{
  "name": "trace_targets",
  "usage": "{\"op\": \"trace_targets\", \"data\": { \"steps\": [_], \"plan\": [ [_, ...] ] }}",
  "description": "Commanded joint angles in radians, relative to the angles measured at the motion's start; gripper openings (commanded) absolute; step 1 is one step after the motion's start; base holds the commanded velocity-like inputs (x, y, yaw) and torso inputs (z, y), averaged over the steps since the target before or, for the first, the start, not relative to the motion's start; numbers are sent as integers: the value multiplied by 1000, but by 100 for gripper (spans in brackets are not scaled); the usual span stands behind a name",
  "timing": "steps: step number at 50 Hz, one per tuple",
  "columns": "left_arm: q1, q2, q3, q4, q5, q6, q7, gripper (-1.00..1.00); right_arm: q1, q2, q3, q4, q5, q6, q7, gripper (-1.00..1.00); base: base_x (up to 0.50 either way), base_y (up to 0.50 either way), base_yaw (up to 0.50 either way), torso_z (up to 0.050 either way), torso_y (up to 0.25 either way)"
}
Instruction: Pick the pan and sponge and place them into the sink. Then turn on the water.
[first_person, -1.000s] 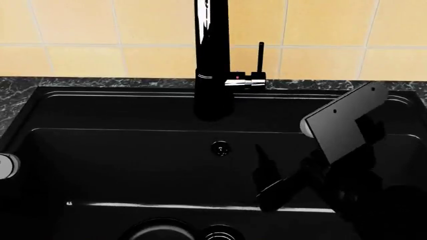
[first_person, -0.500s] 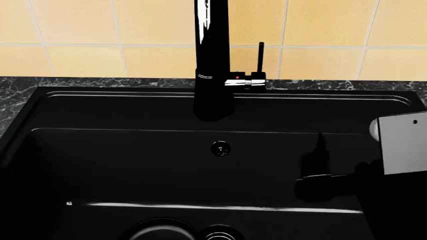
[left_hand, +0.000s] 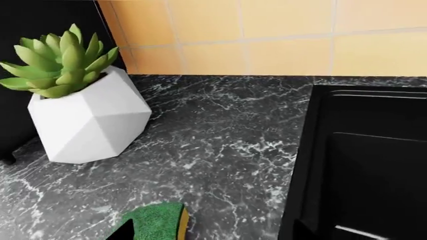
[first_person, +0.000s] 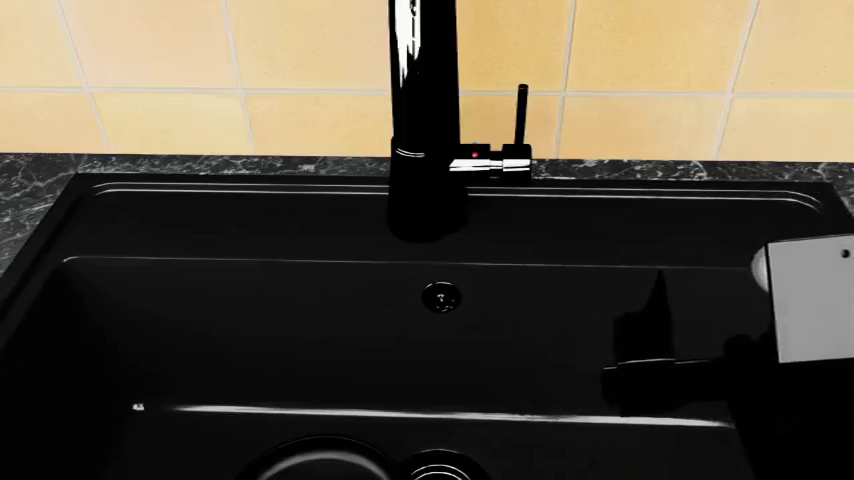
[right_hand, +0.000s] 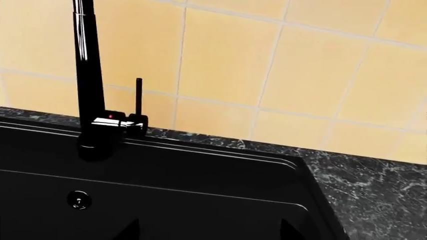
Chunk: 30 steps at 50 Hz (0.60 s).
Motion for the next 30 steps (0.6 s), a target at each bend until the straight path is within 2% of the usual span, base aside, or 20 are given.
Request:
{"op": "trace_targets", "data": {
  "steps": [1,30],
  "plan": [
    [-15,-48,-63,-75,-17,-1,33,100,8,-9,-19,21,-11,-11,-15,100,0,0,0,0,0],
    [-45,-123,41,-390,56,175,61,100,24,-23,-73,59,-14,-44,-23,100,0,0,0,0,0]
  ]
}}
